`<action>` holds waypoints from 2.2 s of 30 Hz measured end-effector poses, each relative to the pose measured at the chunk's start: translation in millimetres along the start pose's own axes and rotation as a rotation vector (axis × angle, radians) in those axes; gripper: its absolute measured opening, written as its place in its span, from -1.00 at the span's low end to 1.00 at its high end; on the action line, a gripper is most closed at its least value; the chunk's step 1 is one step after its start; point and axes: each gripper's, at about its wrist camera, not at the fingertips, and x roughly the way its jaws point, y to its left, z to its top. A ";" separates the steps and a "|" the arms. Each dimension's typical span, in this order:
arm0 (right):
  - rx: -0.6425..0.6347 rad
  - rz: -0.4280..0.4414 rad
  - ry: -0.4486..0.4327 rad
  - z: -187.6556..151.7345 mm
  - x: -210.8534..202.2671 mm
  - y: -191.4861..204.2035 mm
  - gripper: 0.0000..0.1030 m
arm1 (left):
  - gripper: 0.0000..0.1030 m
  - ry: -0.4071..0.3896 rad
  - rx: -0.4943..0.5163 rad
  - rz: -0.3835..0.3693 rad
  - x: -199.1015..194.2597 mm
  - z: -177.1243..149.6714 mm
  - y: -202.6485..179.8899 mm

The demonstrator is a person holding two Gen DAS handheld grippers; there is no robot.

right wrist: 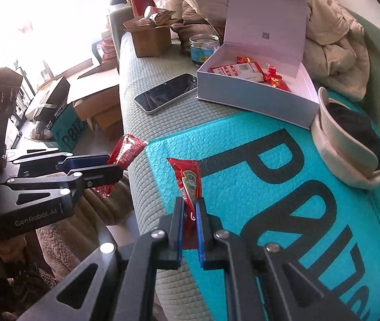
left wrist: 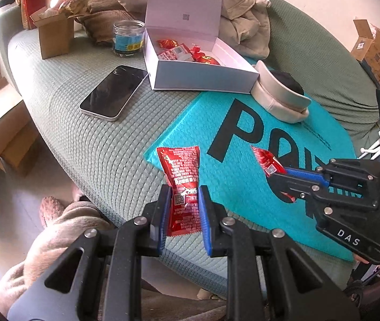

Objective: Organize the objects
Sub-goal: 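Lift and carry red packet in left tool while right tool carries ketchup toward box, then lower red packet and ketchup sachet into the white box with both tools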

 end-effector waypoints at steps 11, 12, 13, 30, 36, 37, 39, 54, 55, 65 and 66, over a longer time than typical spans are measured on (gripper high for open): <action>0.016 0.007 -0.038 24.4 1.2 -11.5 -0.85 | -0.62 0.031 0.064 -0.023 18.4 32.9 -5.4; 0.019 0.005 -0.042 27.0 1.7 -12.1 -0.85 | -0.62 0.037 0.074 -0.023 22.0 38.0 -5.0; 0.026 0.000 -0.046 30.0 2.5 -13.2 -0.85 | -0.62 0.042 0.083 -0.026 24.3 41.7 -4.3; 0.115 -0.056 -0.064 79.4 25.9 -22.5 -0.85 | -0.62 0.077 0.198 -0.098 57.7 104.7 15.5; 0.142 -0.084 -0.068 94.2 29.6 -29.2 -0.85 | -0.62 0.094 0.239 -0.128 71.1 128.2 14.4; 0.149 -0.090 -0.069 96.0 30.2 -31.2 -0.85 | -0.62 0.094 0.251 -0.131 72.6 131.5 13.4; 0.161 -0.102 -0.068 99.9 31.5 -35.2 -0.85 | -0.62 0.099 0.276 -0.140 76.0 138.3 10.8; 0.195 -0.137 -0.086 145.0 50.0 -59.8 -0.85 | -0.62 0.093 0.380 -0.147 96.2 194.3 13.8; 0.192 -0.136 -0.089 149.6 51.8 -62.3 -0.85 | -0.62 0.090 0.382 -0.143 97.4 197.7 14.2; 0.143 -0.107 -0.115 187.1 68.3 -81.2 -0.85 | -0.62 0.088 0.390 -0.117 115.8 232.5 11.1; 0.141 -0.108 -0.116 189.8 69.0 -84.1 -0.85 | -0.62 0.088 0.386 -0.117 118.1 236.7 9.9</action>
